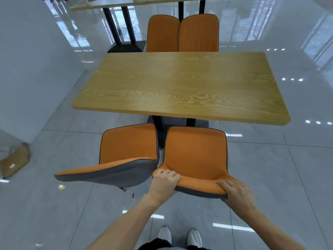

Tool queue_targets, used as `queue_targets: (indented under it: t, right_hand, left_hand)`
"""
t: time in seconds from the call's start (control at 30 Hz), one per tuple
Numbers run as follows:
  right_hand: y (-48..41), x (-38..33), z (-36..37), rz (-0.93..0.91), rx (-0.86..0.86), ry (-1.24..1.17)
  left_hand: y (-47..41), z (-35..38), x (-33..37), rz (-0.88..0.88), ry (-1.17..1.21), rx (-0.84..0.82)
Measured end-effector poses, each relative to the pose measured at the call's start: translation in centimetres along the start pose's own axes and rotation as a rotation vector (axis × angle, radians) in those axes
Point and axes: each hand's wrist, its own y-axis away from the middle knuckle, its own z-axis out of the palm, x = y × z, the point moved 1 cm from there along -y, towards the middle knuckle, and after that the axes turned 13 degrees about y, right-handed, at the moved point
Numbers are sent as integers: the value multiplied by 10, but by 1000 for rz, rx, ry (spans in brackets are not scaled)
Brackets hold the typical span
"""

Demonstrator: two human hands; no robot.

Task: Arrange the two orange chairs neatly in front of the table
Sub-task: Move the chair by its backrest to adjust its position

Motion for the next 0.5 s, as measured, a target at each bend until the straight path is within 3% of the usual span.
queue_targets:
  t: [0.27,0.5]
  right_hand:
    - [5,-8,-21,-40,-194,41]
    - [-18,-49,-64,-109,-115,-58]
  left_hand:
    - [3,-8,20,-152,-43,-102]
    - [23,-46,31,-160,22,-27]
